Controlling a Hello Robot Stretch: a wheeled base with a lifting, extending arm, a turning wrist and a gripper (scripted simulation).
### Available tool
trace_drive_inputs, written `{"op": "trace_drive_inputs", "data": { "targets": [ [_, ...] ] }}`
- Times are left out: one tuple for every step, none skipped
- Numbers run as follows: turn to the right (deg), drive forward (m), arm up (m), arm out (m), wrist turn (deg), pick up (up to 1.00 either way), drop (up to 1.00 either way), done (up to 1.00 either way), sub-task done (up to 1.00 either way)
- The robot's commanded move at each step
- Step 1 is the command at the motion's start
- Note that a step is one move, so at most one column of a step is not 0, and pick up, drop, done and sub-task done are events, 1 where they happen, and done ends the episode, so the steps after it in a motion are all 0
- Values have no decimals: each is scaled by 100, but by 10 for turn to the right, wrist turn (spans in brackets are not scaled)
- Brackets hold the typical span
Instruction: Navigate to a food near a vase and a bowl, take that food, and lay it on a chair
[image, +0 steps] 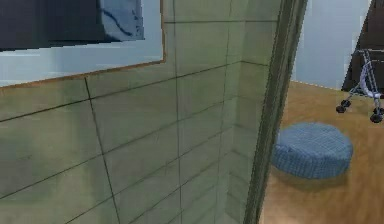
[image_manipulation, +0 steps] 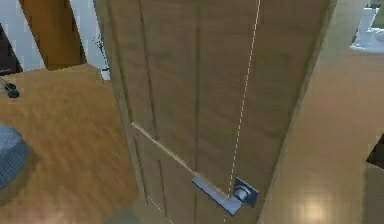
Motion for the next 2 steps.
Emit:
{"op": "trace_drive_inputs", "data": {
  "targets": [
    [300,0,0,0,0,0,0,0,0],
    [0,60,0,0,0,0,0,0,0]
  ]
}}
